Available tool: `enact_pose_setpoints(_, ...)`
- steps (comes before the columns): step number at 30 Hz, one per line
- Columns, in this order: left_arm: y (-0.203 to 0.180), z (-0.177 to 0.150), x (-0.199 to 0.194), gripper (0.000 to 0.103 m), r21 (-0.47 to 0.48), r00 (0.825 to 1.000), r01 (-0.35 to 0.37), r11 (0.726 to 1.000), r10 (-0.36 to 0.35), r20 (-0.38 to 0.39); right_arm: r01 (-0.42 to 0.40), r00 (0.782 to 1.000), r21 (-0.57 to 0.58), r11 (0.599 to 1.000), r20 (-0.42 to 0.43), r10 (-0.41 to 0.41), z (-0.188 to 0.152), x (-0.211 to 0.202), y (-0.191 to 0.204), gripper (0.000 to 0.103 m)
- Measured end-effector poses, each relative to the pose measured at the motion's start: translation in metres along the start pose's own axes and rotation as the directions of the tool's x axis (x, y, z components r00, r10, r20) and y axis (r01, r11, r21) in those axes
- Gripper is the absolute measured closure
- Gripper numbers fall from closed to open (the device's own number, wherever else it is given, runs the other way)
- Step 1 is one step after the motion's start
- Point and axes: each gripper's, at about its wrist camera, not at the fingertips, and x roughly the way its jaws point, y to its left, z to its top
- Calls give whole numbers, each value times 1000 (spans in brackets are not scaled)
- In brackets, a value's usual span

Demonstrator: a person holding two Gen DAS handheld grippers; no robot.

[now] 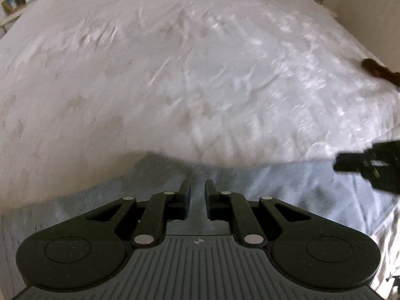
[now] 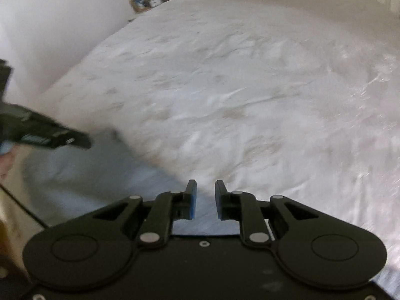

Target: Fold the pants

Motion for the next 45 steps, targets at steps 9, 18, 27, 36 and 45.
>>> enact_pose_setpoints(9,30,1,66,91,-35,989,-111,993,107,-107,151,983,100,983,-119,-139,-35,51,1,81)
enact_pose_setpoints(18,-9,-38,3,91,59,997,-58,997,60,-39,176,984,193,965,-75,-164,-83,-20,11,71)
enact_pose_setpoints(27,-30,-96,-24,91,39,995,-26,999,30,-98,143,979,-53,988,-140,-149,-142,-32,86,67)
enact_pose_setpoints(36,-32,-121,-49,91,-19,994,-72,997,70,-79,122,974,-423,898,-124,-191,-158,-11,114,66)
enact_pose_setpoints(45,-28,-133,-60,91,-37,994,-77,996,74,-78,142,978,-482,865,-67,-198,-149,-10,116,74)
